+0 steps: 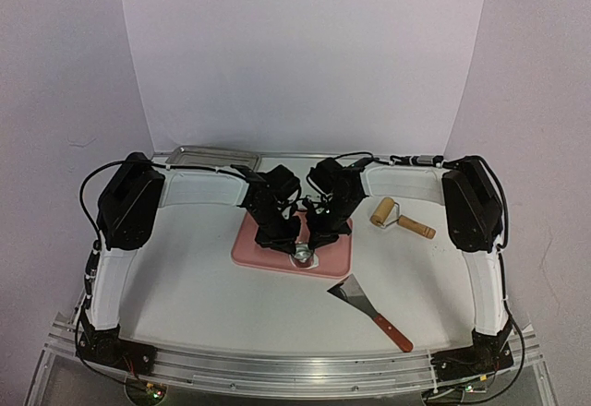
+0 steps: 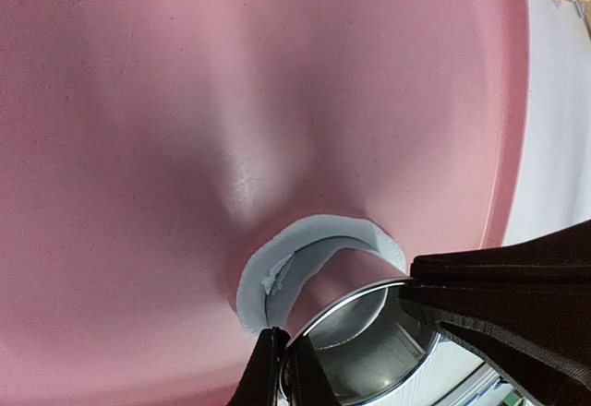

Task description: Roll out the dumpling wrappers from the dough

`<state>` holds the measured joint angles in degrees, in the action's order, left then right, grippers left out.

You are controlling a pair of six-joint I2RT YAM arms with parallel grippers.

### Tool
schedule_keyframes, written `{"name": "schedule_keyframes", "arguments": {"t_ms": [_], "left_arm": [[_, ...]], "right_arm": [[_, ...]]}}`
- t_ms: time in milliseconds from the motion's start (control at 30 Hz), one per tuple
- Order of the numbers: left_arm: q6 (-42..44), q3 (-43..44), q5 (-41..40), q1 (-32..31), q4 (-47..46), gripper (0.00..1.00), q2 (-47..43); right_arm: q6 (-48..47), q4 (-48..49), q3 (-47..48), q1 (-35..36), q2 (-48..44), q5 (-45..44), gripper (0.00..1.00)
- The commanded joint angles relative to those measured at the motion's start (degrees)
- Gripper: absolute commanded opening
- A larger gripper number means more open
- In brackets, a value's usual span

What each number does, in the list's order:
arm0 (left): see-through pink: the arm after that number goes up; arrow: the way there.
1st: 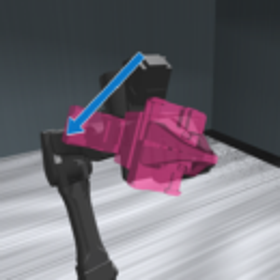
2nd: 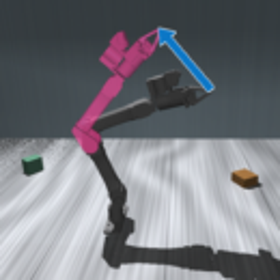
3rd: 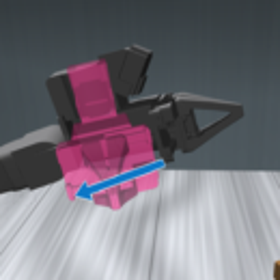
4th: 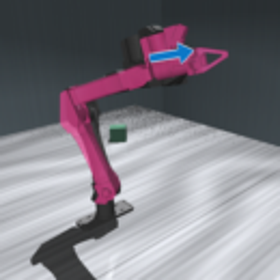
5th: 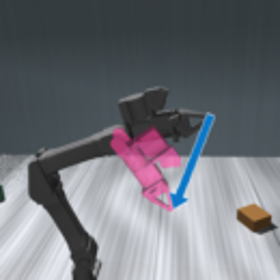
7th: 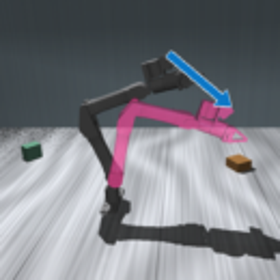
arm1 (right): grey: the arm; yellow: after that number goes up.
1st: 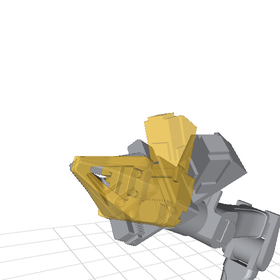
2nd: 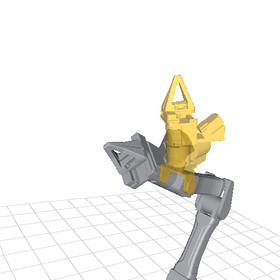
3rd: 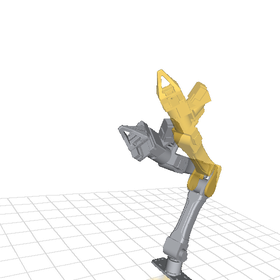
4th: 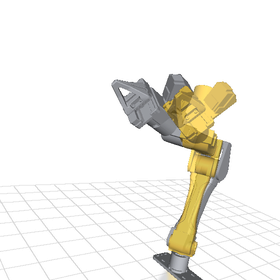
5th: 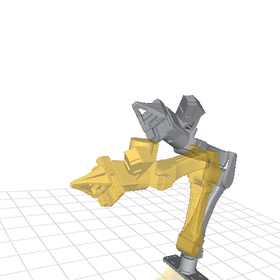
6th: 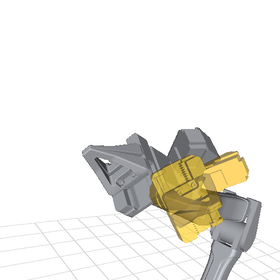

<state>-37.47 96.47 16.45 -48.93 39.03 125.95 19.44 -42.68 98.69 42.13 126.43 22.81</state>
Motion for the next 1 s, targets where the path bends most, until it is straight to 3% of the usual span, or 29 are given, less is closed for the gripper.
{"name": "schedule_keyframes", "arguments": {"t_ms": [0,967], "left_arm": [[3.31,-1.56,0.63,-1.93,-8.17,0.00,0.38],[4.61,-9.01,-4.75,-5.21,-6.90,0.00,3.22]], "right_arm": [[-0.81,-0.67,-3.43,0.09,5.56,-2.88,0.00],[-0.67,3.90,-12.87,-1.68,9.77,-2.06,0.00]]}}
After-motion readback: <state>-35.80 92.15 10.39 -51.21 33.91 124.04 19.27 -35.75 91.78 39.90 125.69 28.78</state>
